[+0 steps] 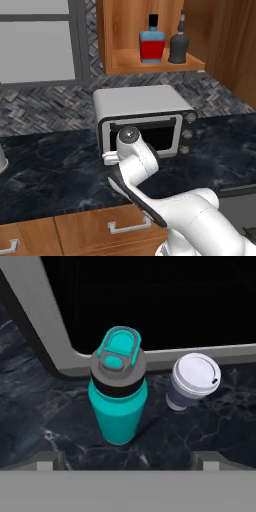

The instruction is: Sort all alcoholic drinks to one cabinet, and non-alcoholic drinks to the other.

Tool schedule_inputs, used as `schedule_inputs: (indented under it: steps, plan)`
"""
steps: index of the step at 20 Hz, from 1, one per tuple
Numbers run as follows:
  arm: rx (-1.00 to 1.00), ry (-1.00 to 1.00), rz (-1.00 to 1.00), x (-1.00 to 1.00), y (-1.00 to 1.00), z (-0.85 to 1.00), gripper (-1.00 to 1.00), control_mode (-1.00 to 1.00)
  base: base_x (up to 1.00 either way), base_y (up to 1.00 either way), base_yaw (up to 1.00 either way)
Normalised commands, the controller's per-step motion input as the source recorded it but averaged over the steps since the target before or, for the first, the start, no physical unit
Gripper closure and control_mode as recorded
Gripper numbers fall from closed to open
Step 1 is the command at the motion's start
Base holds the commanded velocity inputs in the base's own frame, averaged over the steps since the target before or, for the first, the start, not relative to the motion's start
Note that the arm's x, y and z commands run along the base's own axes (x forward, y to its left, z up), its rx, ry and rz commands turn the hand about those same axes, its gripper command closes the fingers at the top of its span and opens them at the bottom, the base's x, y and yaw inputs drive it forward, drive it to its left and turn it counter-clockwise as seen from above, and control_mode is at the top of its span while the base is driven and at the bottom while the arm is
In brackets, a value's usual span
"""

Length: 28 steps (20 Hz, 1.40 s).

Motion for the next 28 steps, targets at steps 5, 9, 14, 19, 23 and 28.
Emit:
schedule_inputs:
  steps: [5,9,14,19,23,28]
  plan:
    - [0.0,0.0,0.0,0.31,0.0,-0.15,-1.0,-1.0,0.0,0.0,0.0]
    - [0.0,0.0,0.0,0.3,0.0,-0.19,-1.0,-1.0,0.0,0.0,0.0]
    - [0.0,0.0,0.0,0.26,0.0,-0.17,-1.0,-1.0,0.0,0.0,0.0]
    - [0.0,0.0,0.01,0.21,0.0,-0.18,-1.0,-1.0,0.0,0.0,0.0]
    - [0.0,0.0,0.01,0.11,0.0,-0.15,-1.0,-1.0,0.0,0.0,0.0]
    - [0.0,0.0,0.01,0.02,0.0,-0.06,1.0,-1.0,0.0,0.0,0.0]
